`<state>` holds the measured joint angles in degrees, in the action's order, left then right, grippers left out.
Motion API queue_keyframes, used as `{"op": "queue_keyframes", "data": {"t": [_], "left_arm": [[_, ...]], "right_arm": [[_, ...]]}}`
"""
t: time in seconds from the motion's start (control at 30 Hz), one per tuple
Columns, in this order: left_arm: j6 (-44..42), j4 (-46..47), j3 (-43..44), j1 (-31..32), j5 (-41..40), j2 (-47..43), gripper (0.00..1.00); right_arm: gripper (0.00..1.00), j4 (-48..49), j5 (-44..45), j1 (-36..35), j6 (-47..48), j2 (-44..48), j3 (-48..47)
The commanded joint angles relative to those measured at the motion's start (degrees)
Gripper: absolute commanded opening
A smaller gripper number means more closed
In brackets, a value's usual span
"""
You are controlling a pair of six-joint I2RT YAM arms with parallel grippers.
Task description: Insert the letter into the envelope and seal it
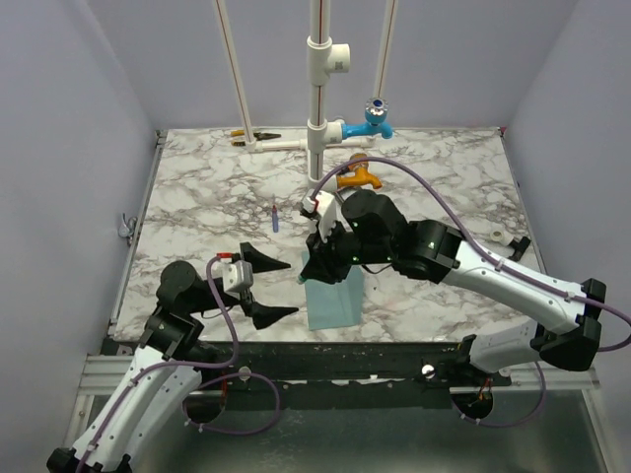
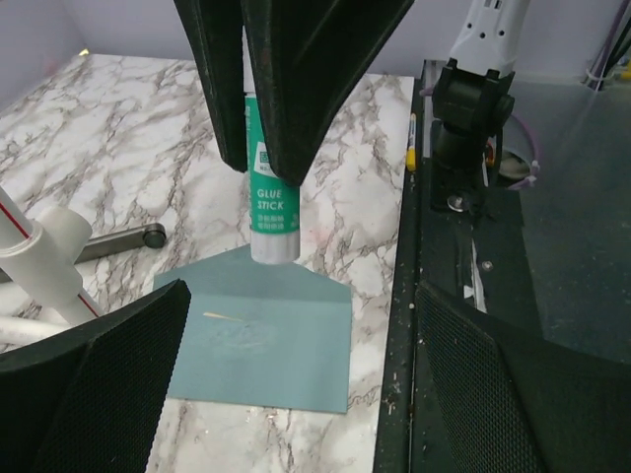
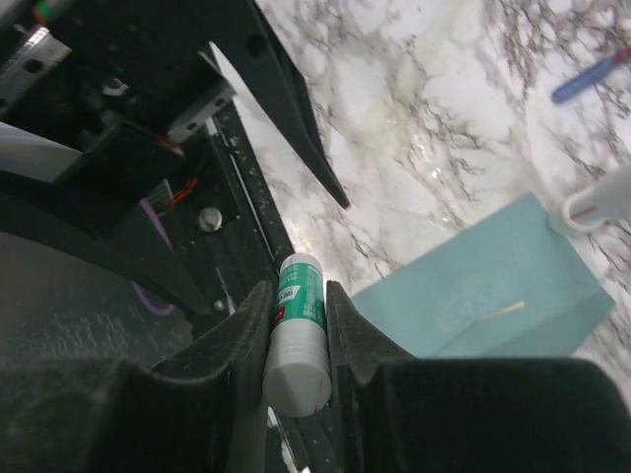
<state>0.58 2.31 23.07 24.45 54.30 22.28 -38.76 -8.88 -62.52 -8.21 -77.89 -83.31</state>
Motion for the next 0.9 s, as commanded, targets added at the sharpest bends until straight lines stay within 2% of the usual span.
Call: {"op": "queue_keyframes", "data": {"t": [0.0, 0.07, 0.2, 0.3, 0.37, 0.53, 0.57, 0.87], "left_arm": [[-8.01, -6.96, 2.41, 1.69, 2.63, 2.14, 0.91], [-10.57, -6.97, 3.48, 2.61, 2.87, 2.86, 0.82], [-10.16, -7.04, 6.03, 3.66, -0.77, 5.53, 0.80], [-9.54, -7.29, 7.24, 3.92, -0.34, 6.42, 0.75], [-9.58, -7.40, 7.57, 4.19, 0.74, 6.67, 0.69], [-10.22, -7.49, 7.46, 4.38, 1.69, 7.17, 0.40], [-10.20, -7.45, 7.51, 4.38, 1.53, 7.32, 0.37], [-10.47, -6.90, 8.58, 4.56, 1.28, 8.54, 0.40]], "right_arm": [[0.01, 14.25, -6.22, -2.66, -1.09, 1.88, 3.73], [0.01, 16.75, -6.59, -2.87, -1.91, 2.17, 4.81], [0.01, 16.54, -3.67, -4.67, -0.70, 1.25, 4.38], [0.01, 15.33, -0.91, -4.93, -0.53, 0.73, 4.26], [0.01, 15.05, -0.52, -5.01, -0.31, 0.56, 4.47], [0.01, 15.35, 0.06, -5.11, 0.04, 1.04, 5.08], [0.00, 15.59, 0.21, -5.09, 0.13, 1.22, 5.29], [0.01, 15.23, 1.21, -5.07, 0.65, 0.99, 6.33]]}}
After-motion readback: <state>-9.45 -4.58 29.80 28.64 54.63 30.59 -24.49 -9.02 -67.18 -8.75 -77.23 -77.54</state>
